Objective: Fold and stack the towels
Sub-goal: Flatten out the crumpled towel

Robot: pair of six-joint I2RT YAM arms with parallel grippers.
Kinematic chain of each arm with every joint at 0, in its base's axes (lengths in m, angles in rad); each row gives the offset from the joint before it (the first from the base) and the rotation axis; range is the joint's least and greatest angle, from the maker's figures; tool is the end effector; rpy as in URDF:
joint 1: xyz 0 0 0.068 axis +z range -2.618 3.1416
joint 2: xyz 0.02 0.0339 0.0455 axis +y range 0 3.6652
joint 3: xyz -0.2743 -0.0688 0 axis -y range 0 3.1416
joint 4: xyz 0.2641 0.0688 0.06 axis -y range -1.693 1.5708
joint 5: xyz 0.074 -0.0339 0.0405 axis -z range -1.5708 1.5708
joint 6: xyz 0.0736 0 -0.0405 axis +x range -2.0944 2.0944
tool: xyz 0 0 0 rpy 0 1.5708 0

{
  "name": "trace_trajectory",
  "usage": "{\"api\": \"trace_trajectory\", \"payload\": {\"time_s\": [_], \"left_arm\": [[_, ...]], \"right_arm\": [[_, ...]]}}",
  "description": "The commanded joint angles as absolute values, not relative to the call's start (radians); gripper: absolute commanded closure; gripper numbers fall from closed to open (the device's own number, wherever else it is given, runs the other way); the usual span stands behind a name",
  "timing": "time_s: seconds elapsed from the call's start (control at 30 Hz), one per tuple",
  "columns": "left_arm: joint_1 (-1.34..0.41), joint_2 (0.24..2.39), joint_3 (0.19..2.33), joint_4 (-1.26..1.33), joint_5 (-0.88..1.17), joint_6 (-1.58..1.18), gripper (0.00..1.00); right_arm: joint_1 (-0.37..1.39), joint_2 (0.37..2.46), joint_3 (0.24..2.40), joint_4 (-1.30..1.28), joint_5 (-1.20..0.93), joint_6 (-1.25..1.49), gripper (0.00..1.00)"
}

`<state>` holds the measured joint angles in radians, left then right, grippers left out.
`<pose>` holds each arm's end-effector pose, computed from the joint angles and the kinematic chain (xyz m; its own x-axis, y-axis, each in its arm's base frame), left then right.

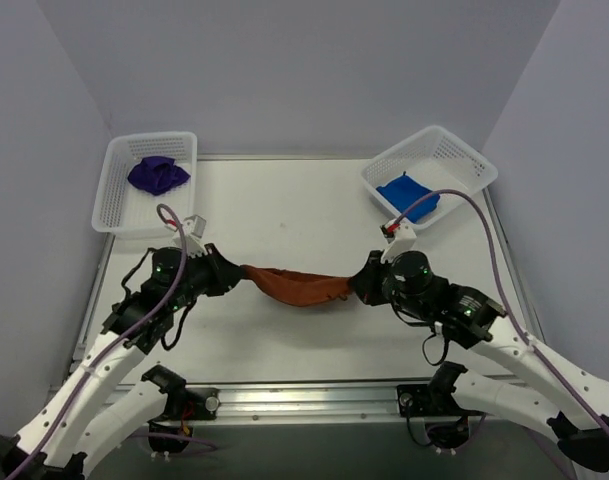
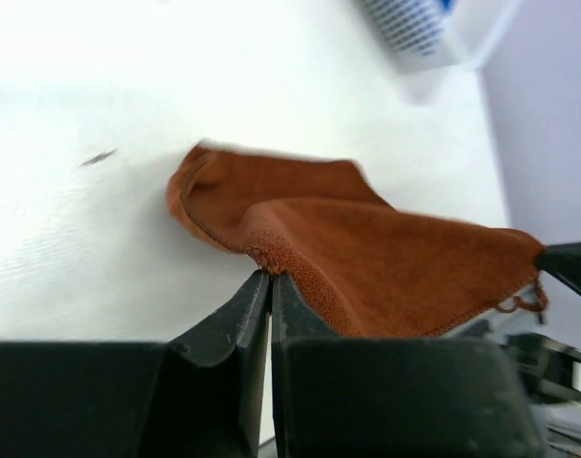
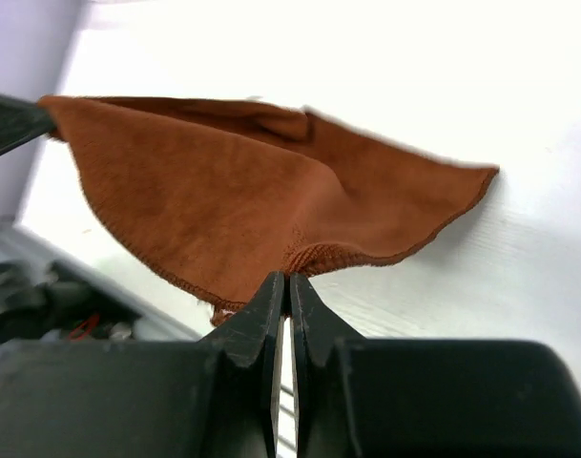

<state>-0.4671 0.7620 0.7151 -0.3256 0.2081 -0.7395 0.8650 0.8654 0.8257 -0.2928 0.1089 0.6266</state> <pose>0.1933 -0.1145 0.2973 -0.6528 -0.4093 -0.6375 0.2335 0.6919 -0.6833 0.1667 0.1832 0.3238 -0.5761 0.2227 -0.7865 -0.4347 0.7313 0.5255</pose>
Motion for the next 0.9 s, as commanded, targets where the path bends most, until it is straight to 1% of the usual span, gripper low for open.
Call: {"api": "trace_trajectory", "payload": {"time_s": [0.0, 0.13, 0.23, 0.3, 0.4, 0.5, 0.53, 0.57, 0.63, 0.7, 0.73, 0.77, 0.8, 0.83, 0.87], "left_arm": [[-0.479, 0.634, 0.807, -0.383, 0.279, -0.756, 0.98], [-0.483, 0.536, 0.848, -0.383, 0.337, -0.787, 0.98], [-0.483, 0.493, 0.864, -0.368, 0.392, -0.810, 0.98], [-0.483, 0.466, 0.865, -0.347, 0.414, -0.825, 0.98], [-0.483, 0.456, 0.868, -0.368, 0.352, -0.819, 0.98], [-0.483, 0.492, 0.850, -0.368, 0.261, -0.824, 0.98], [-0.483, 0.508, 0.822, -0.351, 0.246, -0.824, 0.98], [-0.483, 0.550, 0.807, -0.347, 0.186, -0.830, 0.98], [-0.483, 0.613, 0.779, -0.318, 0.131, -0.830, 0.98], [-0.482, 0.734, 0.764, -0.298, 0.028, -0.825, 0.98], [-0.480, 0.776, 0.765, -0.273, 0.012, -0.807, 0.98], [-0.477, 0.869, 0.772, -0.255, -0.020, -0.799, 0.98], [-0.474, 0.921, 0.776, -0.203, -0.075, -0.775, 0.98], [-0.465, 0.972, 0.784, -0.174, -0.104, -0.763, 0.98], [-0.457, 1.080, 0.796, -0.154, -0.129, -0.758, 0.98]], "right_arm": [[0.873, 0.770, 0.936, -0.402, -0.052, 0.535, 1.00], [0.873, 0.674, 0.986, -0.368, -0.207, 0.506, 1.00], [0.873, 0.624, 1.006, -0.350, -0.267, 0.506, 1.00], [0.873, 0.603, 1.009, -0.360, -0.249, 0.508, 1.00], [0.873, 0.603, 1.000, -0.377, -0.200, 0.517, 1.00], [0.874, 0.641, 0.973, -0.397, -0.063, 0.540, 1.00], [0.873, 0.661, 0.960, -0.406, 0.043, 0.552, 1.00], [0.873, 0.705, 0.951, -0.416, 0.093, 0.554, 1.00], [0.870, 0.759, 0.928, -0.397, 0.196, 0.566, 1.00], [0.836, 0.868, 0.890, -0.327, 0.261, 0.561, 1.00], [0.809, 0.955, 0.882, -0.302, 0.259, 0.552, 1.00], [0.769, 0.997, 0.873, -0.244, 0.224, 0.537, 1.00], [0.668, 1.043, 0.868, -0.206, 0.188, 0.523, 1.00], [0.616, 1.128, 0.864, -0.163, 0.143, 0.506, 1.00], [0.562, 1.172, 0.861, -0.084, 0.102, 0.486, 1.00]]}}
